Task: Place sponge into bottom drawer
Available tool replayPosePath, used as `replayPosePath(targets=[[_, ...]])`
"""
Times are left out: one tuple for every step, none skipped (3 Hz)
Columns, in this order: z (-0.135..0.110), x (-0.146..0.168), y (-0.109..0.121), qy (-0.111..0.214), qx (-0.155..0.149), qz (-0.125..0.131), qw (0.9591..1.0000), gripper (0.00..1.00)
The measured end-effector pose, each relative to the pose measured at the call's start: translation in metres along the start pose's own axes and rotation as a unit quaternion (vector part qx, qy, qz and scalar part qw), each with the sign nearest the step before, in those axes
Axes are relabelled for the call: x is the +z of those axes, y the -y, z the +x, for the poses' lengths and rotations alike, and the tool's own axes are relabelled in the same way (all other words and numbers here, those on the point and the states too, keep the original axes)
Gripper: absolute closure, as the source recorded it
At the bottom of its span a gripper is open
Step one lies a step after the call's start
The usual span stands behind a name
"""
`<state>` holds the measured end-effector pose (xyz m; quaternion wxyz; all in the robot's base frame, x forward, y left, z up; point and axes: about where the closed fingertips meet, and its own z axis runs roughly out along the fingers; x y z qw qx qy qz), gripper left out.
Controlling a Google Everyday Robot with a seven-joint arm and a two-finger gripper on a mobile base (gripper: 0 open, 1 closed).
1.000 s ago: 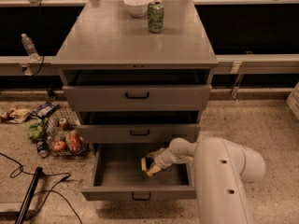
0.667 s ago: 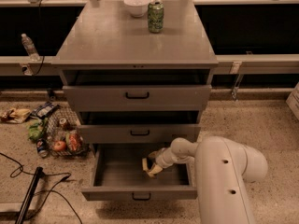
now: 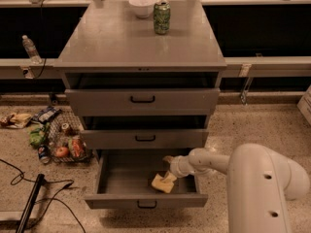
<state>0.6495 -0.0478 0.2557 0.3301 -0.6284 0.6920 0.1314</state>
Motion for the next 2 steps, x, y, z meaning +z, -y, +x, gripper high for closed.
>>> replayPosePath(targets=[[0.003, -0.043, -0.013, 0.032, 0.024, 0.021, 0.999, 0.59], [0.019, -0.062, -0.014, 0.036, 0.041, 0.037, 0.9978, 0.64]])
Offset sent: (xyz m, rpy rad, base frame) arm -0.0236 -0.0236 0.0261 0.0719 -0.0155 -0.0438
